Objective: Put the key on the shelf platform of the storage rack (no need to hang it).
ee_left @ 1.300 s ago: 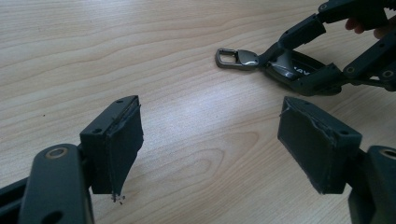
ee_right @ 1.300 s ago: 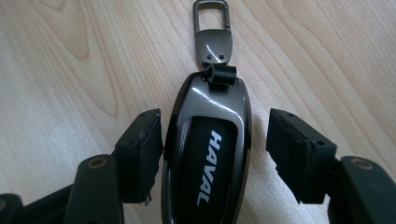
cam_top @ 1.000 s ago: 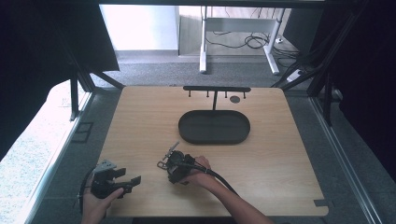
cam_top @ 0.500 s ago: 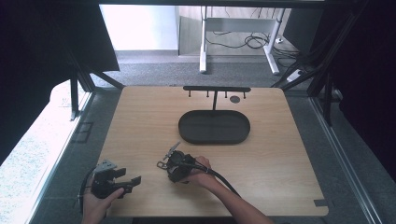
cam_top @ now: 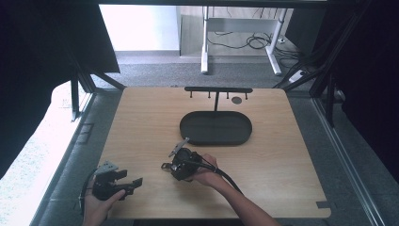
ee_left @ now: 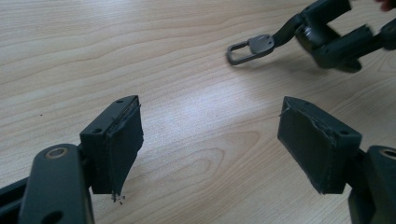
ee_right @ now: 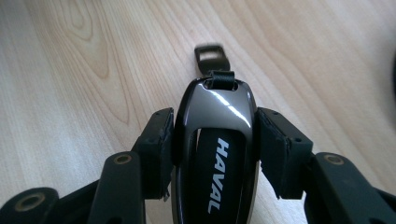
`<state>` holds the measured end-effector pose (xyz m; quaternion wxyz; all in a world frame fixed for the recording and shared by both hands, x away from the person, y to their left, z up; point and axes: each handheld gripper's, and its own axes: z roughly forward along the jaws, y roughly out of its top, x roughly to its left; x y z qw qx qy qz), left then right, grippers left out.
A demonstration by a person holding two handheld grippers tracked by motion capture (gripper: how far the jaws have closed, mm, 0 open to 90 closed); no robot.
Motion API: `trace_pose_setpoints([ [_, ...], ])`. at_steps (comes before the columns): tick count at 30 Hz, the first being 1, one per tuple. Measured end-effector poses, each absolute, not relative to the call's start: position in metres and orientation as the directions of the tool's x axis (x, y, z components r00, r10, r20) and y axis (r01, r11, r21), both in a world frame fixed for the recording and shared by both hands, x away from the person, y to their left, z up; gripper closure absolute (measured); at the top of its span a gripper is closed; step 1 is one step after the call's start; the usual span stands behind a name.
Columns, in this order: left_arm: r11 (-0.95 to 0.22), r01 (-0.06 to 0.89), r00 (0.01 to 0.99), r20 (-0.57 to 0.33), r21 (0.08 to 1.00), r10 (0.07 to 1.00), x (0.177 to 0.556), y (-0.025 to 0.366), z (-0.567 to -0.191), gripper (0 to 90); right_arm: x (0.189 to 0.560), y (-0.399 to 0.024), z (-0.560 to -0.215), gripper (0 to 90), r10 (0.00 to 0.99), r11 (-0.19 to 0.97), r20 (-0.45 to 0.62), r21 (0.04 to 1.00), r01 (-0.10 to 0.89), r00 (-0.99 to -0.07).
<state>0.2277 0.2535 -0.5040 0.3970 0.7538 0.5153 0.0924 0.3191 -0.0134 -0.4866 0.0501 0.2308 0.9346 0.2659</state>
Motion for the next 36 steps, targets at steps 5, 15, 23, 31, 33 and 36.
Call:
trace_pose_setpoints([
  [5,-0.157,0.705,0.453,-0.268,0.692,0.85,0.228,0.253,-0.505,22.4,0.319,-0.02,-0.476,49.3,0.468,0.732,0.022,0.551,0.401,-0.883],
  [15,-0.157,0.705,0.453,-0.269,0.691,0.85,0.228,0.252,-0.505,22.4,0.318,-0.038,-0.454,49.4,0.481,0.703,0.004,0.596,0.388,-0.877],
  [23,-0.159,0.708,0.452,-0.268,0.688,0.851,0.228,0.252,-0.506,22.4,0.321,-0.05,-0.446,49.4,0.499,0.686,0.001,0.61,0.396,-0.867],
  [31,-0.16,0.708,0.453,-0.268,0.688,0.85,0.228,0.252,-0.506,22.4,0.325,-0.062,-0.438,49.4,0.519,0.673,-0.011,0.622,0.401,-0.855],
  [33,-0.163,0.707,0.455,-0.265,0.689,0.85,0.228,0.252,-0.506,22.4,0.325,-0.064,-0.435,49.4,0.526,0.668,-0.012,0.625,0.405,-0.85],
  [36,-0.159,0.708,0.451,-0.268,0.688,0.851,0.228,0.251,-0.506,22.4,0.327,-0.068,-0.431,49.4,0.535,0.662,-0.016,0.629,0.408,-0.845],
])
